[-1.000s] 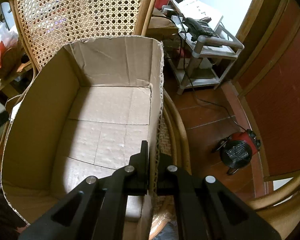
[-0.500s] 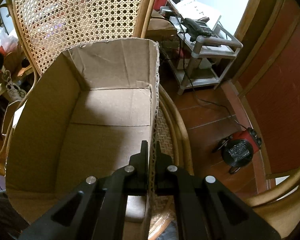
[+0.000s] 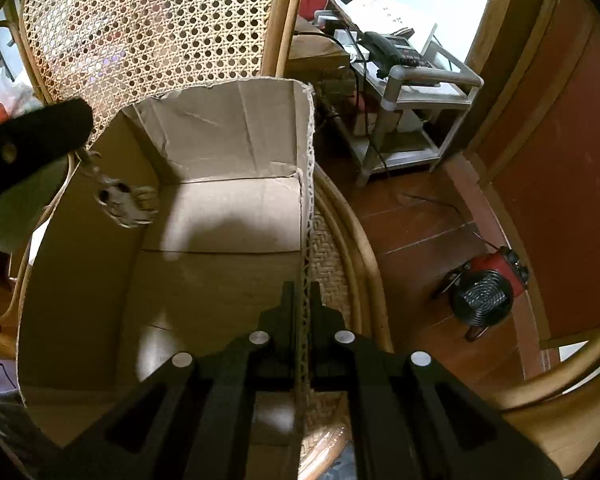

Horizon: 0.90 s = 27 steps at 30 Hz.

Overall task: Organize rigid objects
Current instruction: 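Carry the keychain case into the cardboard box and open the left tool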

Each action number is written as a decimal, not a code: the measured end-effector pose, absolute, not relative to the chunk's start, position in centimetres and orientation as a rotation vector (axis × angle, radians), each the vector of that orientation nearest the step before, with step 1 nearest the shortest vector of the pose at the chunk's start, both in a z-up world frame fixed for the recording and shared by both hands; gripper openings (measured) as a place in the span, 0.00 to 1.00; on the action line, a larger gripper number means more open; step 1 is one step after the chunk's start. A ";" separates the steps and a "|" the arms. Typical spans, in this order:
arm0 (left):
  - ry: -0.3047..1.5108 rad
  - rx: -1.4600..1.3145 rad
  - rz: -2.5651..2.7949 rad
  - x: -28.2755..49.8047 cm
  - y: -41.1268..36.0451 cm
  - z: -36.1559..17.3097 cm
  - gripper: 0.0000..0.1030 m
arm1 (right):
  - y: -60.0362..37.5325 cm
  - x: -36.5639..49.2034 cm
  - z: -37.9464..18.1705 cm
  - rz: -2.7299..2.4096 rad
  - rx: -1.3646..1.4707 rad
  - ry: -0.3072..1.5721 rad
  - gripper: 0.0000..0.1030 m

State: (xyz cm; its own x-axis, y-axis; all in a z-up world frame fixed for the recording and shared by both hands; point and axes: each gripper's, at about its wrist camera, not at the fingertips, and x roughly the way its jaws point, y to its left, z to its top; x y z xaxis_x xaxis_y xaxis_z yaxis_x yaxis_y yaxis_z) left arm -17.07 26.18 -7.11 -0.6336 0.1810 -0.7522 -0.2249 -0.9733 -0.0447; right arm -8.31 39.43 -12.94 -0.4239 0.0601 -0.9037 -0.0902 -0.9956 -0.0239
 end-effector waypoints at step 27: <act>0.113 -1.182 2.697 -16.0 24.4 -7.2 0.75 | 39.1 -8.4 -13.2 2.573 -1.636 0.035 0.06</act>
